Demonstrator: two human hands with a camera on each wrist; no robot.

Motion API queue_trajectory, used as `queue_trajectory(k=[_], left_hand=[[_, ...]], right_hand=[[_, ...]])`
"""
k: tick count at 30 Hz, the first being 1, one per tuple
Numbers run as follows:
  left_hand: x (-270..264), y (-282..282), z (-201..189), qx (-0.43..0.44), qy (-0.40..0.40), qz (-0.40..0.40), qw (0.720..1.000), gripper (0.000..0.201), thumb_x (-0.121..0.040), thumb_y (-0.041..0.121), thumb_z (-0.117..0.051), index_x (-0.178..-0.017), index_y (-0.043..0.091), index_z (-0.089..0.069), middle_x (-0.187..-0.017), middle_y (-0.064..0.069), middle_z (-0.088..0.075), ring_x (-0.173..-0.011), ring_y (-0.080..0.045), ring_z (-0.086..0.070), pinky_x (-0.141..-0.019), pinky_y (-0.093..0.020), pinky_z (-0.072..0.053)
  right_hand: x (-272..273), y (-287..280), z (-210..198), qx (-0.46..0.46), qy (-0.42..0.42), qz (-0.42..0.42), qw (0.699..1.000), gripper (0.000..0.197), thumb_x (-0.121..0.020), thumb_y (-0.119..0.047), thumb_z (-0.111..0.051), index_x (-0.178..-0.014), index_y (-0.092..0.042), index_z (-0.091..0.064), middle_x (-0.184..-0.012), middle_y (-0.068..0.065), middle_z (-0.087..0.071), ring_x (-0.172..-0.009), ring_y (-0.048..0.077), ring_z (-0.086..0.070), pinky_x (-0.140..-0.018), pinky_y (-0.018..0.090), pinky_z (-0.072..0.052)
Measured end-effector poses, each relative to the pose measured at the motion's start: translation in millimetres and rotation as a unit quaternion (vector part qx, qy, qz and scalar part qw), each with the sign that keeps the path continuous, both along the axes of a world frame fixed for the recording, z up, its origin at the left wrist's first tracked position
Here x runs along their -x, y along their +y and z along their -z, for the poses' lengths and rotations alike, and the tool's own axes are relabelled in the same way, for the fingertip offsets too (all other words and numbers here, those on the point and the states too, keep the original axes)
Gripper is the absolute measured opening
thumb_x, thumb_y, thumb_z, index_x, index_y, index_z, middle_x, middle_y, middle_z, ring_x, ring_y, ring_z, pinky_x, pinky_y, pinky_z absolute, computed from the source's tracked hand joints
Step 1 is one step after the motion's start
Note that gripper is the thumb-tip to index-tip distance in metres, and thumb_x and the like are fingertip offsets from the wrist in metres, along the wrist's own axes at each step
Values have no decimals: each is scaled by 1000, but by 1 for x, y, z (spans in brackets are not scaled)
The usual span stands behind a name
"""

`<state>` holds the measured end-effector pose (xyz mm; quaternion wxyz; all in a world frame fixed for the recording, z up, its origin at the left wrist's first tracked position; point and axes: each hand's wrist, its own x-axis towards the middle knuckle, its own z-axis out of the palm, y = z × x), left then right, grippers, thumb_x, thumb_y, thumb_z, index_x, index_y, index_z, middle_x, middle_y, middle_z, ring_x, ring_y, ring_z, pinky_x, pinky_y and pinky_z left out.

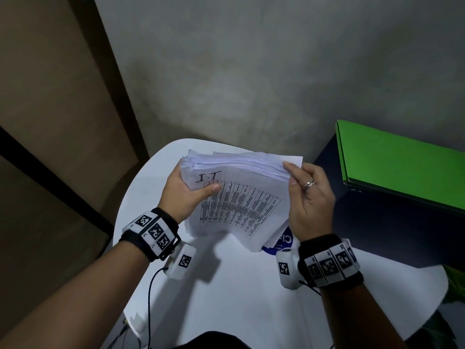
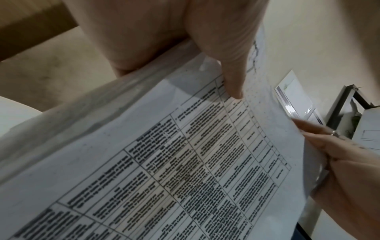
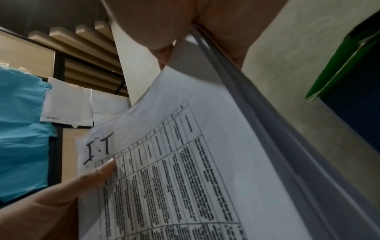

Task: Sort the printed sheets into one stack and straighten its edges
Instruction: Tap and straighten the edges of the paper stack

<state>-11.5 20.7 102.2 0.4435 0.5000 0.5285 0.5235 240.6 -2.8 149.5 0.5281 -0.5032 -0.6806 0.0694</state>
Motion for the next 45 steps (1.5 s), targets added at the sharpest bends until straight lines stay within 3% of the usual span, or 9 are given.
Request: queue_trajectory(k=[6, 11, 15, 18, 23, 29, 35, 41, 45], left_hand=[[0, 0, 1, -6, 5, -2, 1000, 65, -68, 14, -90, -124, 0, -59, -114, -10, -73, -107, -19, -71, -96, -41, -56], [0, 2, 2, -15, 4, -1, 1000, 67, -66, 16, -90, -123, 2, -59, -114, -9, -73, -106, -19, -71, -94, -39, -56], [-1, 2, 1, -18, -8, 3, 1000, 64, -67, 15, -88, -123, 1, -60, -111, -9, -74, -103, -17, -72, -89, -30, -58], [-2, 2, 2, -10, -15, -1, 1000, 50, -71, 12, -85, -117, 4, -67, -105, -3, -77, -100, -14, -73, -87, -27, -58], [-7, 0, -9, -11, -40, 0, 999, 31, -71, 4, -82, -98, 16, -72, -87, 13, -78, -87, -5, -74, -80, -22, -59], [5, -15, -7, -39, -78, 16, 996, 61, -66, 27, -90, -114, -3, -66, -111, -17, -73, -102, -24, -71, -89, -33, -58], [-13, -20, -6, -20, -23, -11, 999, 25, -74, 0, -80, -94, 12, -72, -82, 13, -77, -81, -5, -71, -80, -25, -57], [-10, -24, -5, -12, 6, 31, 999, 58, -70, 37, -87, -115, 9, -65, -107, -5, -73, -100, -14, -71, -90, -41, -56], [-15, -21, -33, -78, -82, -36, 993, 79, -60, 62, -83, -117, 18, -49, -107, -5, -65, -91, -10, -66, -79, -23, -54]], right_hand=[[0, -3, -3, 14, -19, -10, 1000, 44, -95, -25, -59, -137, -11, -57, -111, 3, -56, -101, 3, -55, -94, 15, -43], [-4, -1, -3, 40, -34, 46, 998, 41, -86, -32, -70, -120, -8, -67, -107, 6, -62, -96, 12, -60, -89, 13, -45], [-5, -7, 5, 108, 117, 66, 985, 44, -78, -25, -82, -114, -18, -57, -99, -1, -70, -87, 16, -72, -81, 28, -58], [-6, -1, 19, 211, 344, -5, 915, 76, -70, 0, -86, -132, -19, -46, -109, 2, -72, -99, 18, -73, -88, 33, -59], [0, 6, 19, 256, 349, -11, 902, 32, -71, 1, -85, -93, -16, -69, -85, -7, -78, -84, 17, -74, -77, 31, -60], [-17, -10, 19, 231, 355, -89, 902, 67, -70, 13, -80, -129, -4, -54, -118, 16, -67, -100, 19, -70, -84, 32, -59], [-8, -18, 34, 263, 361, -26, 894, 30, -73, 2, -83, -97, -13, -72, -93, 1, -79, -90, 19, -75, -88, 41, -59], [-14, -32, 42, 291, 352, -38, 889, 41, -72, 1, -85, -110, -1, -68, -102, 16, -76, -97, 32, -74, -91, 54, -57], [-12, -33, 36, 291, 355, -49, 887, 45, -72, 3, -84, -114, 3, -65, -103, 18, -75, -97, 34, -73, -89, 54, -57]])
